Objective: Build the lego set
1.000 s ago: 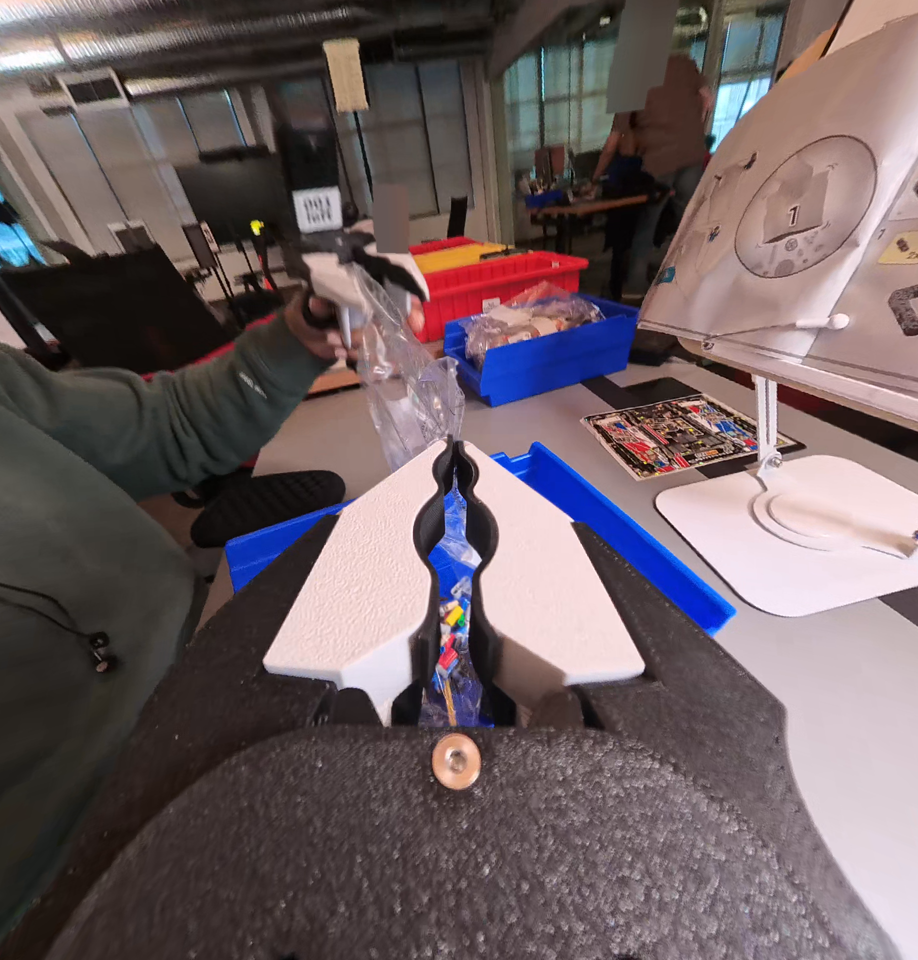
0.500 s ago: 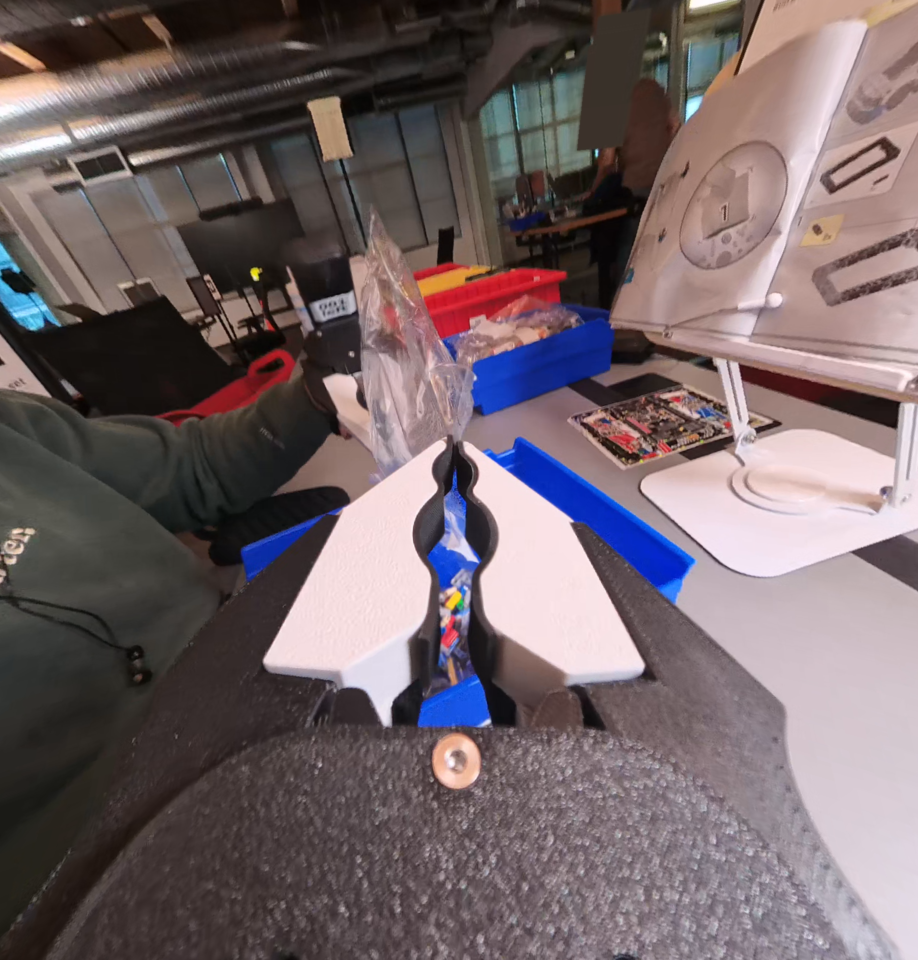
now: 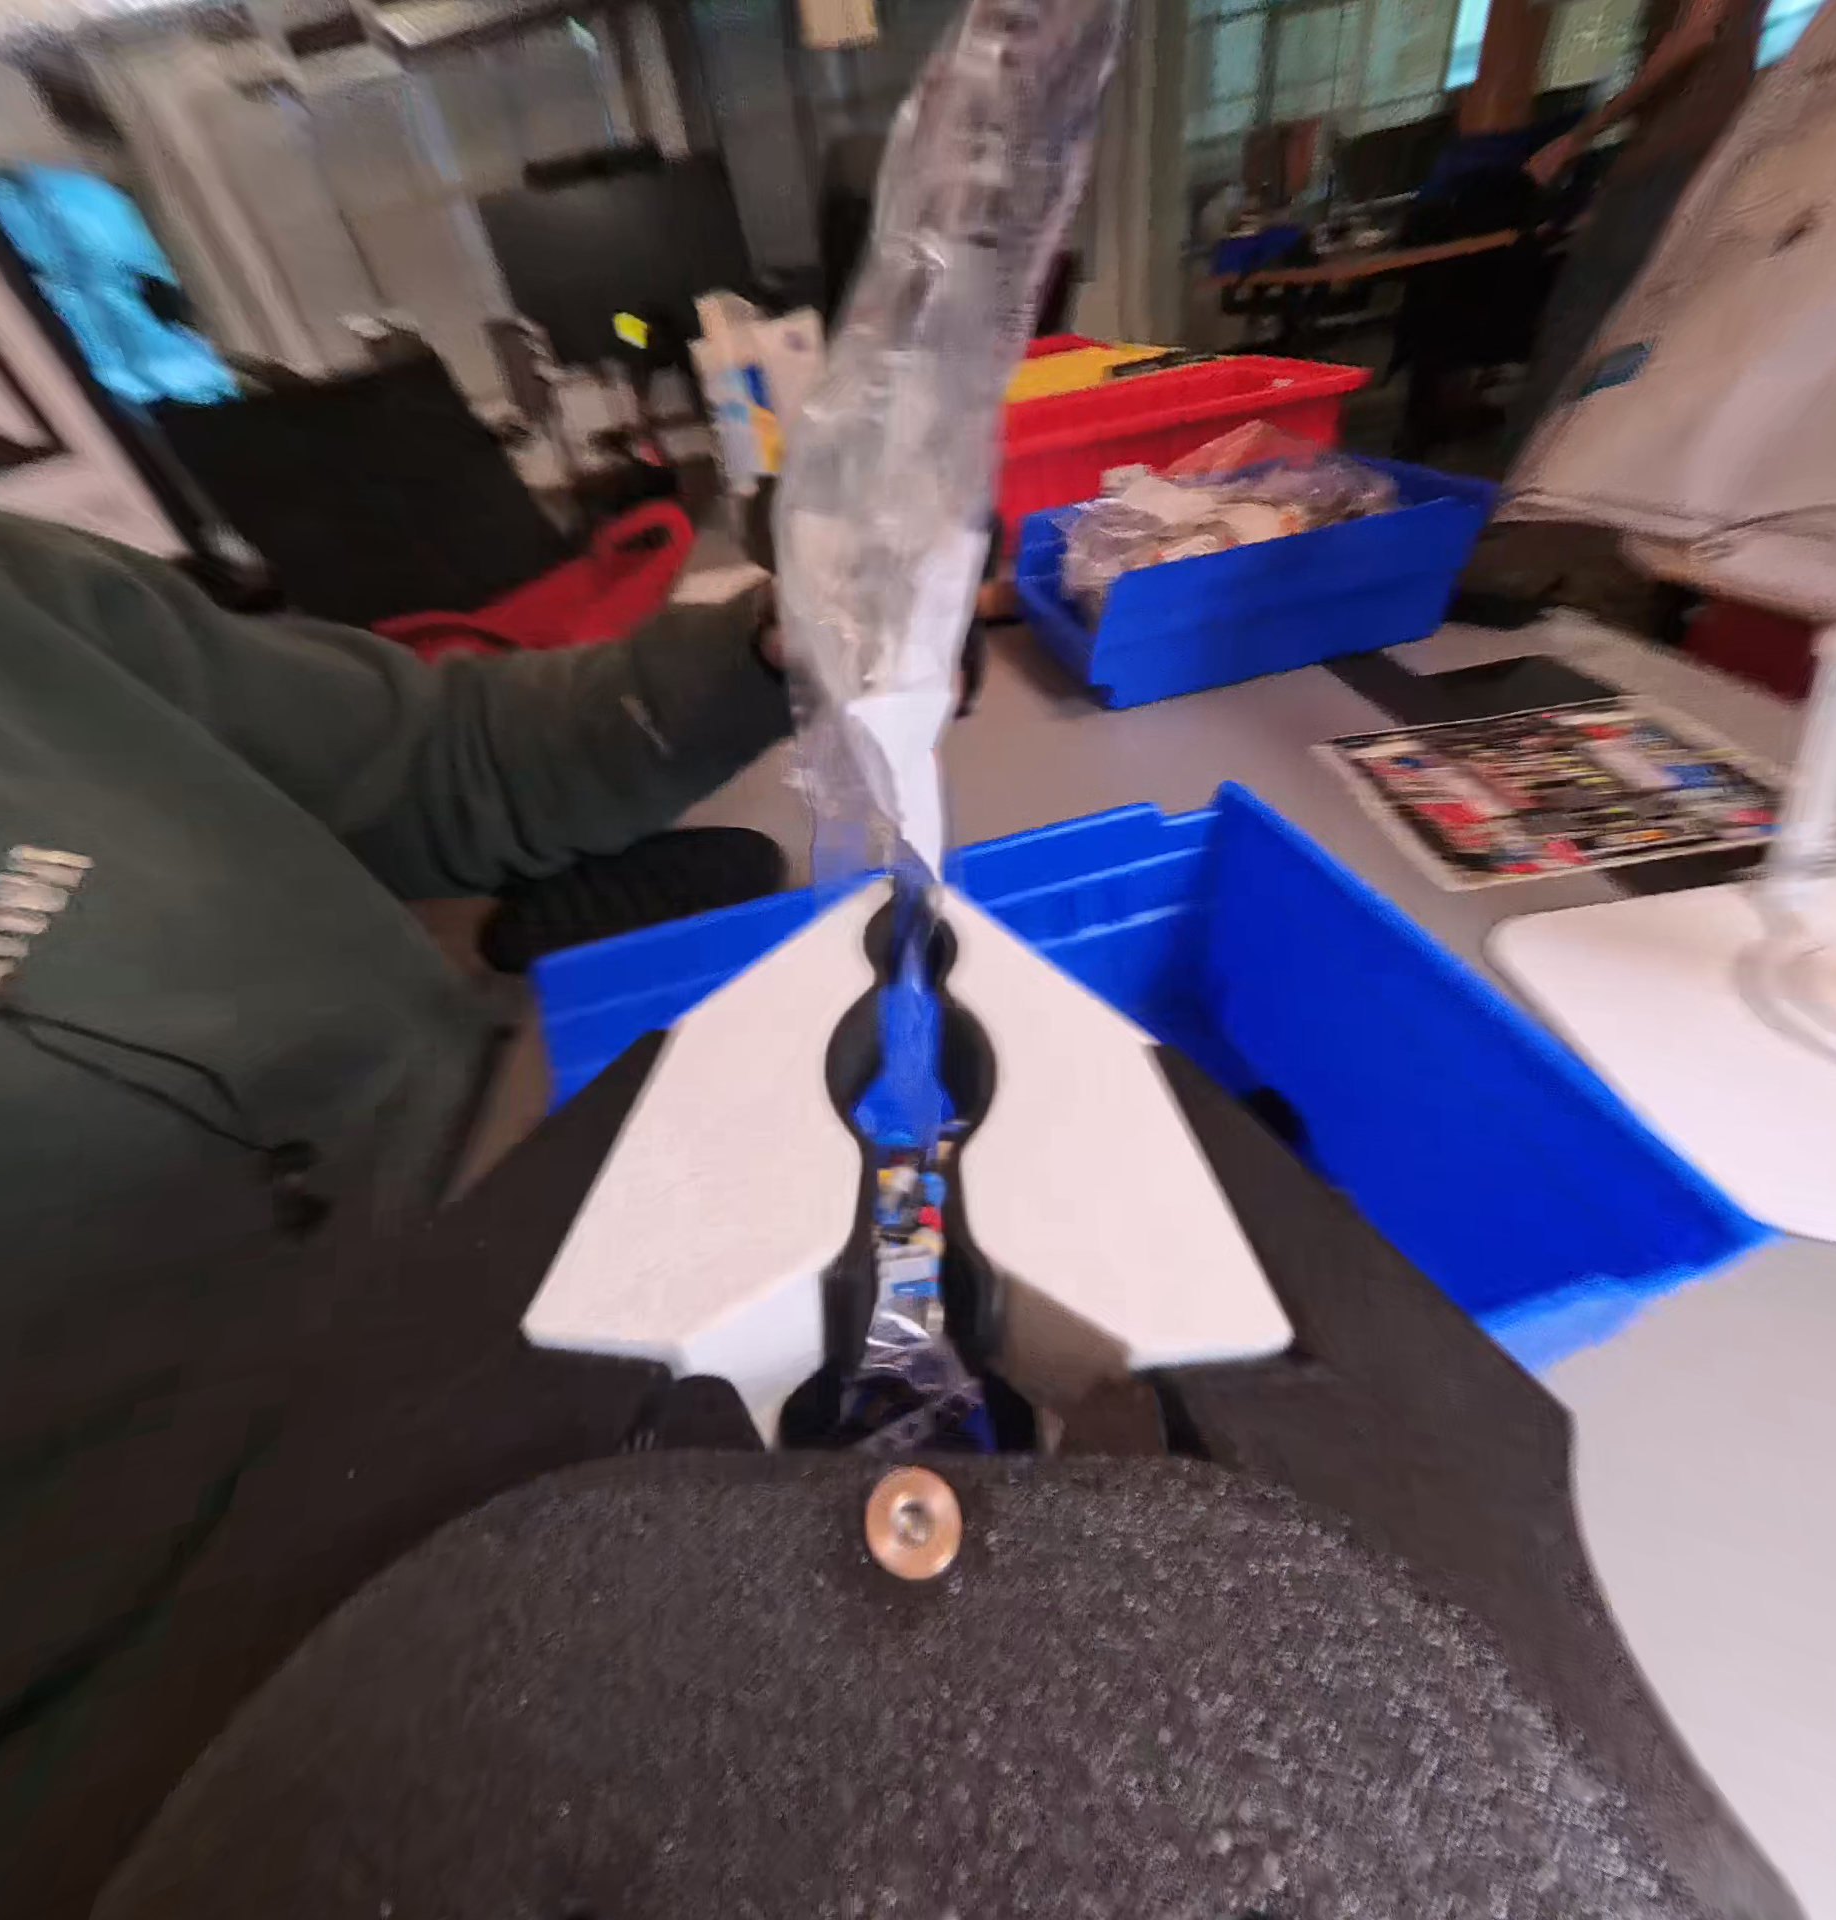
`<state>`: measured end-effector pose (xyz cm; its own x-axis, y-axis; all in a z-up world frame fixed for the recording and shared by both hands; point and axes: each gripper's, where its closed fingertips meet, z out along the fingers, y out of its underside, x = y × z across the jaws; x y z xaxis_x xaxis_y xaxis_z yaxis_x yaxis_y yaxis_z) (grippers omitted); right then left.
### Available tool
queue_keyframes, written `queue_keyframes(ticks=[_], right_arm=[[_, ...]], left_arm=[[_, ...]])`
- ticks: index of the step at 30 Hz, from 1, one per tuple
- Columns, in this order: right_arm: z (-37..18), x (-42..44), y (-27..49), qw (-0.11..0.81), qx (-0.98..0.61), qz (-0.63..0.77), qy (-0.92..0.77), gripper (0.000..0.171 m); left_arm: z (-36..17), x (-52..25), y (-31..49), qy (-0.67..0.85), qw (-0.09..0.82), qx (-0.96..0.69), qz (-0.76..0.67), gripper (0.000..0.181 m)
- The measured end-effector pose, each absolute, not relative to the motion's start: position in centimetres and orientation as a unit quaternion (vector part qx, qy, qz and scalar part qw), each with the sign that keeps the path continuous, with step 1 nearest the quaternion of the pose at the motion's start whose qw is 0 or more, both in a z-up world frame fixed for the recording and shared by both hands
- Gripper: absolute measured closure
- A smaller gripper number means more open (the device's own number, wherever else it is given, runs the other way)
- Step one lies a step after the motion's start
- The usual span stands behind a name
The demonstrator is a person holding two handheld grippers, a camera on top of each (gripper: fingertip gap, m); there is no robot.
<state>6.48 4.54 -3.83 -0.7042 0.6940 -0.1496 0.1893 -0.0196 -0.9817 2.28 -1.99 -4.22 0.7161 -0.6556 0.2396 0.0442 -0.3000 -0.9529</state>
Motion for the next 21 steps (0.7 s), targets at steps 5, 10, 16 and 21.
queue_keyframes(ticks=[5,10,16,21], right_arm=[[-3.6,7.0,5.1,0.158,-0.329,0.615,-0.699,0.171],[-1.2,7.0,5.3,0.173,-0.317,0.640,-0.678,0.171],[0.2,6.9,6.3,0.202,-0.307,0.660,-0.656,0.171],[0.3,6.8,7.4,0.215,-0.326,0.657,-0.645,0.171]], left_arm=[[-4.7,1.3,-2.8,0.221,0.543,-0.754,-0.296,0.181],[-2.7,0.6,-3.4,0.204,0.594,-0.708,-0.322,0.144],[-3.3,1.3,-3.0,0.176,0.588,-0.713,-0.338,0.135],[-3.2,0.9,-2.3,0.175,0.605,-0.727,-0.272,0.164]])
